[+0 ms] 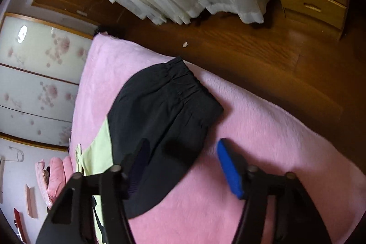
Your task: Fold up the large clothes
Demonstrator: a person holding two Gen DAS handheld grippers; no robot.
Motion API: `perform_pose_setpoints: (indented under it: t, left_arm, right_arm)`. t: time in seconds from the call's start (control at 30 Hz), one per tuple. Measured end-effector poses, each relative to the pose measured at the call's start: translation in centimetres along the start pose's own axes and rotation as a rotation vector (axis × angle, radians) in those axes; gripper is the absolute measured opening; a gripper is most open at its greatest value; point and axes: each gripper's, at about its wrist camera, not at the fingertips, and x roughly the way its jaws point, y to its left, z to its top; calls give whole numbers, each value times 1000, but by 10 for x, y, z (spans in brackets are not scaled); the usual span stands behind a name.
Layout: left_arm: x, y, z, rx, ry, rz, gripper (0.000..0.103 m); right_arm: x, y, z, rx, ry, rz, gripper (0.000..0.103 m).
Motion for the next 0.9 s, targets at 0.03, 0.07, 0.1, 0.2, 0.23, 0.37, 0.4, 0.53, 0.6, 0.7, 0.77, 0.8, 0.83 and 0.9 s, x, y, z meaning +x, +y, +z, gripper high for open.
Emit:
perform_pose_setpoints:
  t: [0.03,0.07,0.1,0.2,0.23,0.37,0.4,0.53,0.6,0.7,0.77,0.8,0.83,0.9]
  left_arm:
    - [7,2,-3,0,1,-6,102]
    - [13,6,-4,2,-2,-12,102]
    - [13,8,-4,1,-6,-11,102]
    - [10,20,-2,-22,-21,-8,102]
    - [9,24,0,-35,-27,-15,102]
    - [-1,51,2,-94,-64,-24,102]
    - [-2,59,2,-113,-69,-27,102]
    - [-9,91,0,-162,-105,-8,102]
    - [-13,111,-3,-177,-132,14,102]
    - [-17,139,-6,-195,-151,32,102]
    - [-22,163,-8,-223,-175,61,102]
    - [-24,172,-10,-239,-184,71,102]
    - [-25,182,-14,-254,-190,74,102]
    - [-31,208,-15,-273,-204,66,102]
  right_arm:
    - [2,-1,3,-1,2,11,51]
    - [1,-2,7,0,0,16,47]
    - [2,-3,9,2,1,15,36]
    - [2,-10,12,32,-9,6,12]
    - [-2,-12,11,48,-23,21,9]
    - [-19,-1,4,45,-96,33,8]
    - [-27,6,0,33,-129,41,7]
    - [-55,38,-11,-27,-227,90,7]
    - [-70,60,-19,-74,-259,132,7]
    - [-86,97,-31,-149,-287,197,7]
    - [-94,121,-42,-199,-296,245,7]
    - [-97,136,-48,-226,-299,268,7]
    - [-98,149,-55,-249,-299,289,7]
    - [-99,172,-68,-279,-290,325,7]
